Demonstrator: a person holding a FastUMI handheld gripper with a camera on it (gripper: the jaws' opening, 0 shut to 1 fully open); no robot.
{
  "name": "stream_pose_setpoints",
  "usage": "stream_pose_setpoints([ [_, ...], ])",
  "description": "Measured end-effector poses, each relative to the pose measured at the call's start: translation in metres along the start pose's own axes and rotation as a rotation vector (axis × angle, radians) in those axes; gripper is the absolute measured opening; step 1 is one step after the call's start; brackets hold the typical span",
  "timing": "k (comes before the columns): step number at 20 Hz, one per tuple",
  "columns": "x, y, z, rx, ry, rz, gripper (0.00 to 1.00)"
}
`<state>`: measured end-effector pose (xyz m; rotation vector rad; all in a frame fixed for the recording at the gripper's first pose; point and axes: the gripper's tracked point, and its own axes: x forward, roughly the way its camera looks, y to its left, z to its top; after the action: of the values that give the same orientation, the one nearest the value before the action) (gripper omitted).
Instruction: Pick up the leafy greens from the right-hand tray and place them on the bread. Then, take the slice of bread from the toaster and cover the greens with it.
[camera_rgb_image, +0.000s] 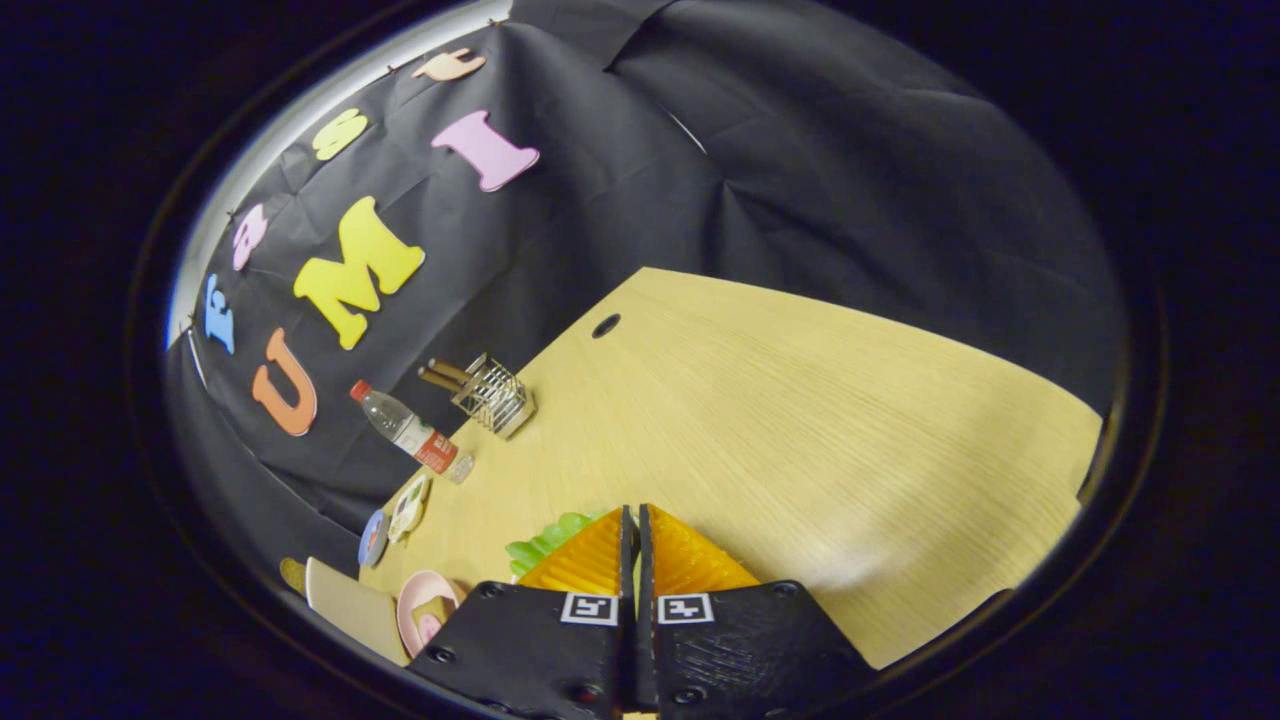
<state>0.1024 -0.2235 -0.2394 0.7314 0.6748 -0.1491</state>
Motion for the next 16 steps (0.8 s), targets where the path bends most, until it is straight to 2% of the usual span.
stream_pose_setpoints([
  [8,-0.056,0.097,0.006,0.071,-0.049,0.233,0.0],
  [13,-0.078,0.163,-0.012,0.039,-0.05,0.327,0.0],
  [16,-0.087,0.209,-0.038,0.028,-0.022,0.392,0.0],
])
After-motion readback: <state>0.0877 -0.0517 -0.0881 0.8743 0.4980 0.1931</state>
